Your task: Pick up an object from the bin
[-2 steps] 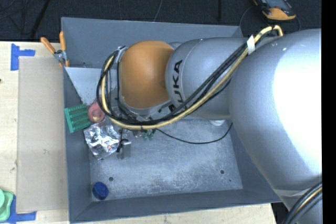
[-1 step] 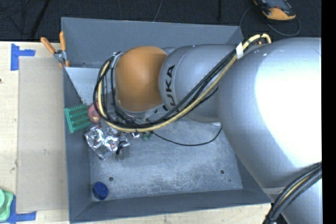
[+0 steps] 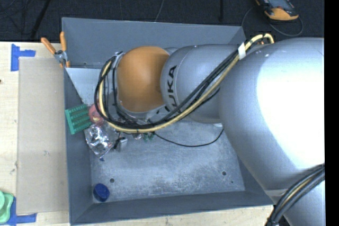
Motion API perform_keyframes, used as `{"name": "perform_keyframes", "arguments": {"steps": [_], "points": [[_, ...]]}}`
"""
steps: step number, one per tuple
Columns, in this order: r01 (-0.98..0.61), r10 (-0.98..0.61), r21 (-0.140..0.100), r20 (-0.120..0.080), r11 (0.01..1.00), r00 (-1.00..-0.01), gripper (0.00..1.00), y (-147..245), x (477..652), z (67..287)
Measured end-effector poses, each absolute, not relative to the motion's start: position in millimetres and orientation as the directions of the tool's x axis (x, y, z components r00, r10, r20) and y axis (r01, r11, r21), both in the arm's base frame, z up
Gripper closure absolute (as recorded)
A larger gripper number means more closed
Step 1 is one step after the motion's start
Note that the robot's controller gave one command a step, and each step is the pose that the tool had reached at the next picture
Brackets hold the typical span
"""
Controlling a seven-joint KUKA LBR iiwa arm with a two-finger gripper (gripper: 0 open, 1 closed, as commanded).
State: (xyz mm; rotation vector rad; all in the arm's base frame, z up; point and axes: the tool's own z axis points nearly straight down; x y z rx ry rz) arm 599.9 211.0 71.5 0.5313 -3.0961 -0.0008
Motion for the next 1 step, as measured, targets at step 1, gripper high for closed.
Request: {"name": "perform_keyframes", "arguments": {"steps": [1], "points": [[-0.311, -0.311, 0.000, -0.010, 0.950, -0.950, 1.00, 219.5, 590.8, 223.9]]}}
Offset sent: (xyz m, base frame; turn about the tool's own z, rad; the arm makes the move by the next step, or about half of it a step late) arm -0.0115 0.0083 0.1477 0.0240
